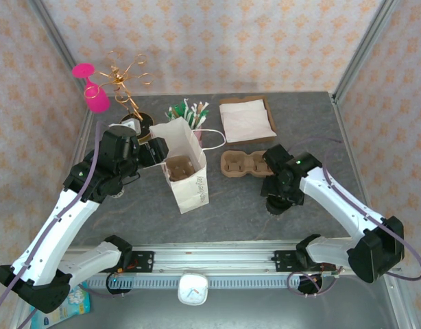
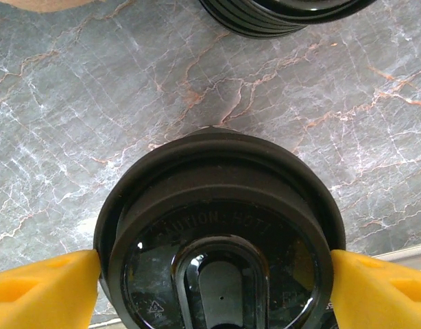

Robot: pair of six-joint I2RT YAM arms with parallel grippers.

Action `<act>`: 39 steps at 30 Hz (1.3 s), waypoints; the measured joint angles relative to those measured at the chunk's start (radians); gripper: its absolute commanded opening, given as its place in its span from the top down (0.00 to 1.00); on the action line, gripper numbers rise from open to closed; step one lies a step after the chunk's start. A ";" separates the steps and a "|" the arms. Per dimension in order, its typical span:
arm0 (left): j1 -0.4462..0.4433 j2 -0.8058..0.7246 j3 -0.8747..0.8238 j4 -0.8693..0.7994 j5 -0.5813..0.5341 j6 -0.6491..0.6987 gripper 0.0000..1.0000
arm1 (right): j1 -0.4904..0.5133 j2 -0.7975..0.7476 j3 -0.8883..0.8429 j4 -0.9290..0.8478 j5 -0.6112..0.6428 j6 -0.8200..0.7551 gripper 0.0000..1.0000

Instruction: Pack the takeout coffee

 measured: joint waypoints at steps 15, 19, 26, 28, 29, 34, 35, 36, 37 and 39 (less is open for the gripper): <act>0.000 0.000 0.000 0.000 -0.001 0.000 0.22 | 0.000 0.017 0.001 0.003 0.007 -0.016 0.25; 0.000 0.000 0.000 0.000 -0.001 0.000 0.22 | 0.000 0.017 0.001 0.003 0.008 -0.018 0.28; 0.000 0.000 0.000 -0.001 -0.005 0.000 0.22 | 0.000 0.014 0.005 -0.001 0.008 -0.025 0.32; 0.000 0.000 0.000 -0.003 -0.009 0.000 0.22 | 0.000 0.014 0.007 -0.002 0.008 -0.026 0.33; 0.000 0.000 0.000 -0.008 -0.012 0.000 0.22 | 0.000 0.014 0.010 -0.005 0.008 -0.026 0.33; 0.000 0.014 0.006 -0.041 -0.044 0.000 0.22 | 0.002 0.014 0.051 -0.024 0.007 -0.025 0.34; 0.000 0.019 0.008 -0.051 -0.052 0.000 0.23 | 0.003 0.014 0.063 -0.026 0.007 -0.026 0.34; 0.000 0.024 0.011 -0.060 -0.054 0.000 0.23 | 0.006 0.014 0.075 -0.027 0.007 -0.026 0.34; 0.000 0.028 0.013 -0.068 -0.054 0.000 0.23 | 0.008 0.014 0.084 -0.028 0.007 -0.026 0.35; 0.000 0.037 0.018 -0.078 -0.053 -0.001 0.25 | 0.017 0.013 0.102 -0.032 0.003 -0.029 0.35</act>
